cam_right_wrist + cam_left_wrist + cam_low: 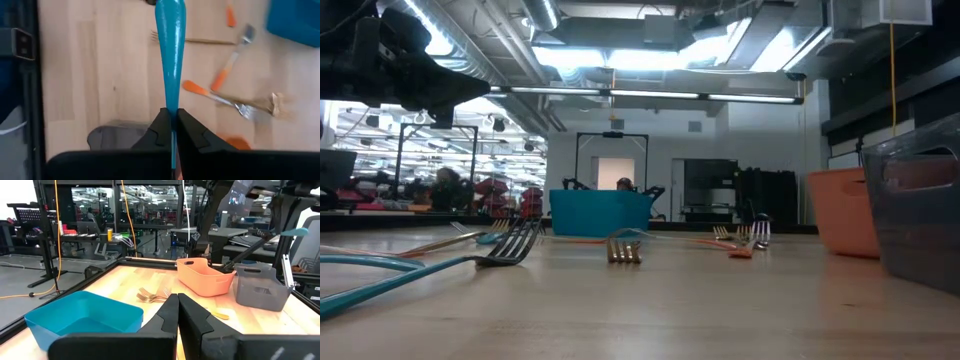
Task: Sort silverware by color (type)
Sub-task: Put the right blue fork into the black bin
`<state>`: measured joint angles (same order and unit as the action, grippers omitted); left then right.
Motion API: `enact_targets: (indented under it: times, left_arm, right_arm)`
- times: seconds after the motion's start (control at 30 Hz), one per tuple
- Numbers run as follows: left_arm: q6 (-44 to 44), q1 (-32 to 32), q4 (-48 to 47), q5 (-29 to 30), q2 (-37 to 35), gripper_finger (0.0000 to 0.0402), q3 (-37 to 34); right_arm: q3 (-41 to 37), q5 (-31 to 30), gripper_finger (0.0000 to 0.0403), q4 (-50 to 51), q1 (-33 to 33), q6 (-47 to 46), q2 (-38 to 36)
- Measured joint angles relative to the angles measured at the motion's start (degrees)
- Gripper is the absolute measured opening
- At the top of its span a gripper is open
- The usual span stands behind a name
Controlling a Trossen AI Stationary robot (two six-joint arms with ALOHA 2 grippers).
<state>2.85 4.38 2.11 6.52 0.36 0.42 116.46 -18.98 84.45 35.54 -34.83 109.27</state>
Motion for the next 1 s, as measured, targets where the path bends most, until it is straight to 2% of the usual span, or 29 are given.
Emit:
enact_targets:
  times: [0.2,0.4,0.67,1.0]
  left_arm:
    - [0.0,0.0,0.0,0.0,0.0,0.0000,0.0]
    - [0.0,0.0,0.0,0.0,0.0,0.0000,0.0]
    - [0.0,0.0,0.0,0.0,0.0,0.0000,0.0]
    - [0.0,0.0,0.0,0.0,0.0,0.0000,0.0]
  right_arm:
    - [-0.6,-11.7,0.0002,5.3,7.8,-17.9,-0.2]
    - [-7.6,-19.0,0.0001,5.6,12.9,-34.1,-1.5]
    - [-19.0,-19.6,0.0001,4.8,16.9,-49.5,-5.7]
    - [-24.6,-16.7,0.0000,0.1,21.9,-55.6,-6.1]
